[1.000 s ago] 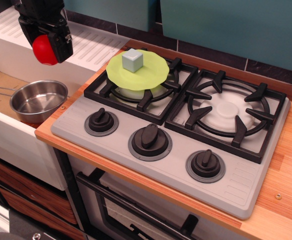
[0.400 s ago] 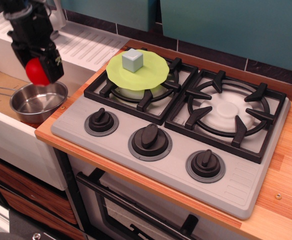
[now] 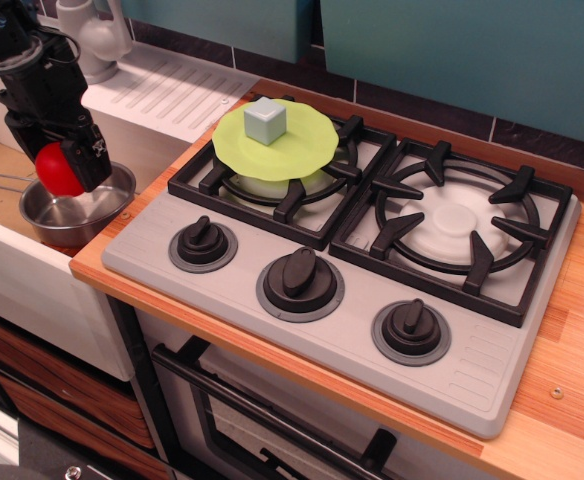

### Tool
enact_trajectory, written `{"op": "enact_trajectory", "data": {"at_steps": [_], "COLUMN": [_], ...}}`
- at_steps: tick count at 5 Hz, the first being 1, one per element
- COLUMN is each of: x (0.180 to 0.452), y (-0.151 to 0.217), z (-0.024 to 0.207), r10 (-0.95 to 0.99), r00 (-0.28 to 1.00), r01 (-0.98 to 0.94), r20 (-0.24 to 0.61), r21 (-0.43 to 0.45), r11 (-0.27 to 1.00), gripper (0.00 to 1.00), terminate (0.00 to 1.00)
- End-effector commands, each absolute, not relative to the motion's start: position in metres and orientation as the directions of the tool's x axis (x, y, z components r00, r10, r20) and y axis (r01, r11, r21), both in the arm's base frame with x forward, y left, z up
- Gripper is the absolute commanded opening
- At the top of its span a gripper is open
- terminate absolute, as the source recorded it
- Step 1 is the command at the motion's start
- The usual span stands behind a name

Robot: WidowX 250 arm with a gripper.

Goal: Put cube on plate and smalltomato in pot or pan in sink

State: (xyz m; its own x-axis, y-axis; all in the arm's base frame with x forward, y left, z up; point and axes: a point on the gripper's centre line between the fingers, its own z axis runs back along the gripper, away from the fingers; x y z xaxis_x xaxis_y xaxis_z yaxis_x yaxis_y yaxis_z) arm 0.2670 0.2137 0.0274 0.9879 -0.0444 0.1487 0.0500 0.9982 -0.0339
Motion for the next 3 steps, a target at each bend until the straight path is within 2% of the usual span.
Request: {"op": "enact_trajectory", "data": {"at_steps": [1, 2, 3], "x": [0.2801, 0.2824, 0.2807], "y": [0.2244, 0.2243, 0.2208], "z": [0.0236, 0.0254, 0.0317], "r10": [-0.089, -0.104, -0.099], "r00": [0.965, 0.963, 0.966], "r01": [0.091, 0.103, 0.093], "r20": [0.247, 0.249, 0.237], "r21": [0.005, 0.017, 0.036], "r11": [0.996, 0.995, 0.995], "gripper": [0.0, 0.0, 1.0], "terminate": [0.0, 0.0, 0.0]}}
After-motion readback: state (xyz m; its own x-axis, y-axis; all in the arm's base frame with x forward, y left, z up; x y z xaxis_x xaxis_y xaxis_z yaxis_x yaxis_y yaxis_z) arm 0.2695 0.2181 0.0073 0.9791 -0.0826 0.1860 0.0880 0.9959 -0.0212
